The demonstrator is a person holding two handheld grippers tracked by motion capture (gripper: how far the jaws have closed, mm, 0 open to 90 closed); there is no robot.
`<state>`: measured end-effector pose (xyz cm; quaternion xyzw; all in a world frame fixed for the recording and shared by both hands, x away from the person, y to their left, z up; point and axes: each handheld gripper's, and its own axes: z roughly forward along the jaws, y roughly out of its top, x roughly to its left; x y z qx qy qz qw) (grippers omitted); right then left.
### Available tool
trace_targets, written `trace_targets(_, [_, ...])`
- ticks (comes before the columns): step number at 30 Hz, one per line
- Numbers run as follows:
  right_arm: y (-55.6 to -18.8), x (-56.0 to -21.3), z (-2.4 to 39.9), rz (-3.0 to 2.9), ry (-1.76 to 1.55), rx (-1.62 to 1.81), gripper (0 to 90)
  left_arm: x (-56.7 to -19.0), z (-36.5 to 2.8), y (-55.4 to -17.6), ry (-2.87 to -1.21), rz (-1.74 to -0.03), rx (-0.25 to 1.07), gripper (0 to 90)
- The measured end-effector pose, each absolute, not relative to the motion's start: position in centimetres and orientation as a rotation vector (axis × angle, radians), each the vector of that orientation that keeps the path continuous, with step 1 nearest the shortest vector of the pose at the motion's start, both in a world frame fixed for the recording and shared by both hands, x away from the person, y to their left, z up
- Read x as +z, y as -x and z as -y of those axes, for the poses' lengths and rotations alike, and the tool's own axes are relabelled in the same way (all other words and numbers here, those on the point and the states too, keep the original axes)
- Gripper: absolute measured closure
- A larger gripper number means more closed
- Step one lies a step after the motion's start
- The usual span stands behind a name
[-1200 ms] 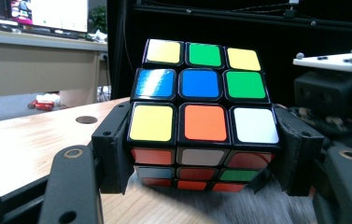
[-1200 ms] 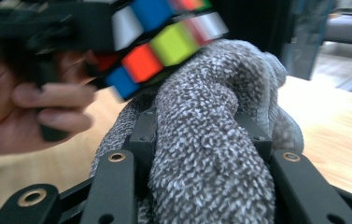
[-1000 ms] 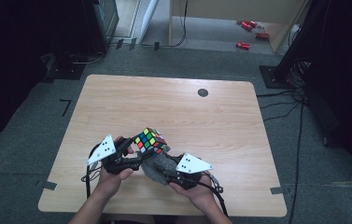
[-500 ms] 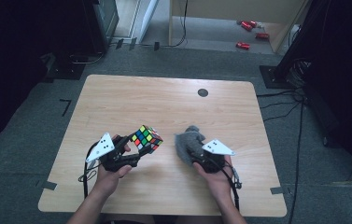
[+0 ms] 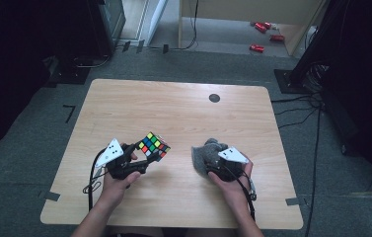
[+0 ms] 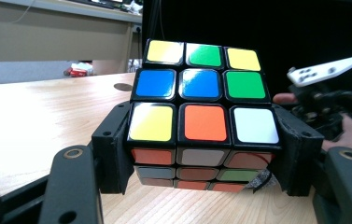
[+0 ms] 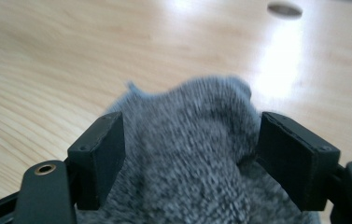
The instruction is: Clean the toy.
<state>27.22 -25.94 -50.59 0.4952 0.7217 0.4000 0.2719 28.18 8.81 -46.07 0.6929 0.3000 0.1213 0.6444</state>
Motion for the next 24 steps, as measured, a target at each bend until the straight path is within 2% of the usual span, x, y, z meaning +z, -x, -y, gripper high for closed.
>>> trace_targets(9, [-25.2, -47.8, 22.4, -1.969, -1.094, 1.318, 20.8, -46.1, -8.5, -28.2, -1.577, -0.705, 0.249, 34.5])
trace_targets(13, [-24.4, -47.6, 20.3, -1.996, -1.008, 1.452, 21.1, -46.1, -8.2, -28.1, -1.578, -0.702, 0.230, 34.5])
trace_targets(24, [-23.2, -47.7, 17.7, -2.011, -0.830, 1.478, 20.6, -46.2, -6.5, -27.5, -1.618, -0.688, 0.178, 34.5])
